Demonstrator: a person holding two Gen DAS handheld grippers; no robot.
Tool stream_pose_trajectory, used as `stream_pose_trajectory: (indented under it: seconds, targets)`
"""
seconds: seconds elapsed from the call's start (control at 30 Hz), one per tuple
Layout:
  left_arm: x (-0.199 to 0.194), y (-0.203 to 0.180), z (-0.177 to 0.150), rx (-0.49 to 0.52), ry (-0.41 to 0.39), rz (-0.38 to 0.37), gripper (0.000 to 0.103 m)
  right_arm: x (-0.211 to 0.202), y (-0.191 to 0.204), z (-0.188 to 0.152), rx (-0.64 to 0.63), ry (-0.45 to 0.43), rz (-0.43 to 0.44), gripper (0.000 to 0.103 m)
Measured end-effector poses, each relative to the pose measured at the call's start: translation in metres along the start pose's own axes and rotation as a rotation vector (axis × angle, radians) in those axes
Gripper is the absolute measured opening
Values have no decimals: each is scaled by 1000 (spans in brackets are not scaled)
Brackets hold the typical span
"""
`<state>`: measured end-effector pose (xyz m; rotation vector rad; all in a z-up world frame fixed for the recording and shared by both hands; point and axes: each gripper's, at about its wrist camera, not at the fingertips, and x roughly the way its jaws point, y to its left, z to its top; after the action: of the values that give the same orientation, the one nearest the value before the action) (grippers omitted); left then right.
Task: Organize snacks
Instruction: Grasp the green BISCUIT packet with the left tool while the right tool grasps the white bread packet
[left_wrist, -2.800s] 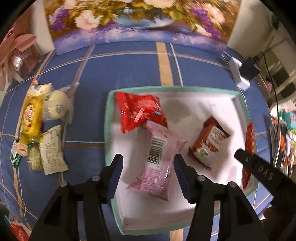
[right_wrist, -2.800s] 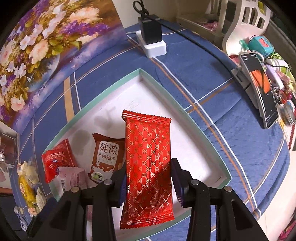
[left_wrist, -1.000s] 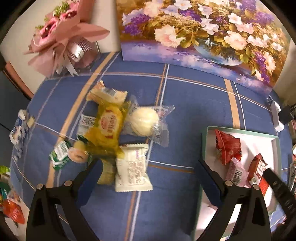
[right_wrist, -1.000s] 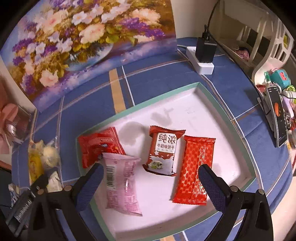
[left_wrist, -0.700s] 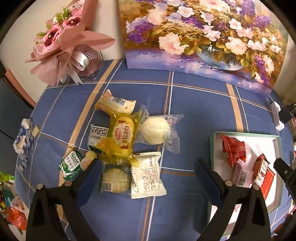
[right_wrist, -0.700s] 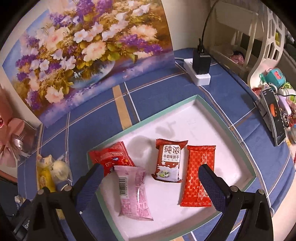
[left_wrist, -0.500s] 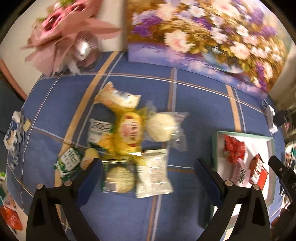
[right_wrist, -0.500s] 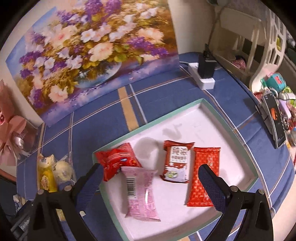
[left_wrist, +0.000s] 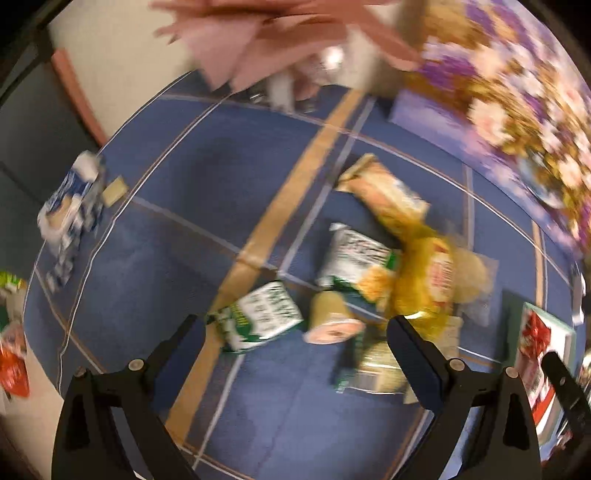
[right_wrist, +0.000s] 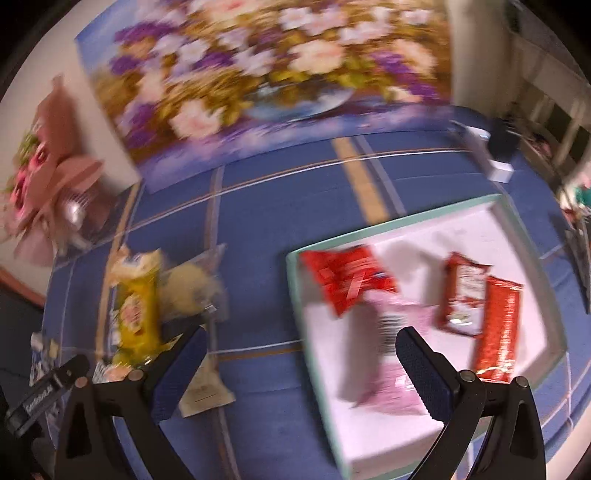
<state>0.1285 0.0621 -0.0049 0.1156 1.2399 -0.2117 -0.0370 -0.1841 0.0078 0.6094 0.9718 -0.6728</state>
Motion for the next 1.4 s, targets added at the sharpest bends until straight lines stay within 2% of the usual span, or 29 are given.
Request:
stream_pose_trajectory:
  seconds: [0.13, 0.3, 0.37, 0.7, 0.9, 1.07, 1.4]
  targets:
    - [12, 30, 3, -86, 26, 14, 99, 7, 26, -8, -46, 16, 18, 103]
    - [28, 47, 4, -168, 62, 20, 99, 23, 51, -17, -97, 47, 44, 103]
    - [37, 51, 3, -214, 82, 40, 99, 34, 59, -21, -118, 71, 51, 103]
    - [74, 54, 4, -326, 134, 30, 99, 81, 70, -41, -161, 202, 36, 103]
    - [88, 55, 3, -356, 149, 22, 99, 88, 72, -42, -167, 208, 55, 103]
    - [96, 47, 3, -334, 161, 34, 98, 88, 82, -43, -192, 203, 67, 103]
    - [105, 31, 3, -313, 167, 61, 97, 102, 88, -52, -239, 217, -8, 103]
